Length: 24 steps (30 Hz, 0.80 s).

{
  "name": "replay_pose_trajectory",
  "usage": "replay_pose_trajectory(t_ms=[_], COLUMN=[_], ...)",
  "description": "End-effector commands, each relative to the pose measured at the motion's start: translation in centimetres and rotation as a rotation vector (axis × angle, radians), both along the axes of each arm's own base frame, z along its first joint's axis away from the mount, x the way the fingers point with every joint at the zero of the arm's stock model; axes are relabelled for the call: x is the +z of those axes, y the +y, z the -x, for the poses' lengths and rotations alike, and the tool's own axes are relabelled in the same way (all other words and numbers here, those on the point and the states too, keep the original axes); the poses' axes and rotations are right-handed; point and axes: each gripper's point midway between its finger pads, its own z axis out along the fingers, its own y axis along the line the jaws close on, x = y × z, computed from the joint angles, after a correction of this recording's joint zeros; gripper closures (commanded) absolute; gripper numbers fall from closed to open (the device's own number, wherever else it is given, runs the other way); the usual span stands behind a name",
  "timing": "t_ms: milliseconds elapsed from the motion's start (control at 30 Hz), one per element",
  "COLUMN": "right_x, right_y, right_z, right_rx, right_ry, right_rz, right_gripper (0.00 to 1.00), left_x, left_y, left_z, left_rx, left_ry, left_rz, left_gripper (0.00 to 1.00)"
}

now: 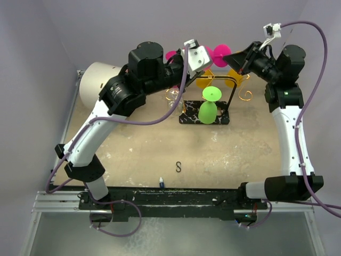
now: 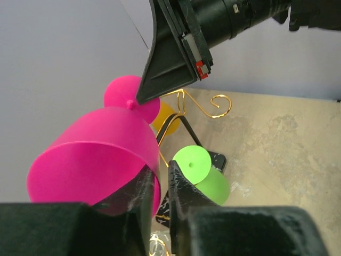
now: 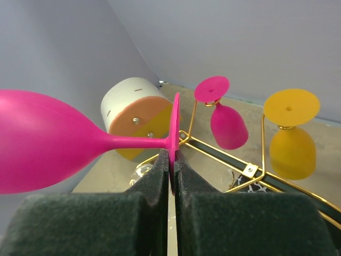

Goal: Place the wine glass upside down on the wine glass rack

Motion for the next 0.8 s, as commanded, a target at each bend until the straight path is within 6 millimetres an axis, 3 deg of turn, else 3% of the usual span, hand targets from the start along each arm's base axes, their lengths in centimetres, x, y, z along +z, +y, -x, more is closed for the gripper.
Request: replay_pose_trajectory(t_ms=[0,167,267,500,767], right_x=[2.3,2.8,3.2,4.0,6.0], right_y=[-2.0,-4.0,-5.8,-10.7,-16.1], right_z=[0.3,0.5,0.9,2.5,5.9], right_rx=[-0.092,-0.139,-0.197,-0.42,-0.698], right_ry=[-0.086,-0.099,-0.115,-0.168,-0.222], right_rz=[0.039,0.044,0.064,0.205,0.377], right_gripper=[1.0,1.0,1.0,1.0,1.0], left_x=[2.6,2.3,2.4,1.6,-0.2], left_y=[1.2,2.5,3.6,6.3,10.6], left_z=[0.9,0.6,0.8,1.2,0.8], left_rx=[0.002,0.047,0.073,0.131,0.218], left_ry=[-0.065,-0.074,-0.088,-0.105,-0.096], left_rz=[0.054,0.033,0.022,-0.027,-0.067], left_gripper=[0.75,0.4,0.27,0.14,0.01])
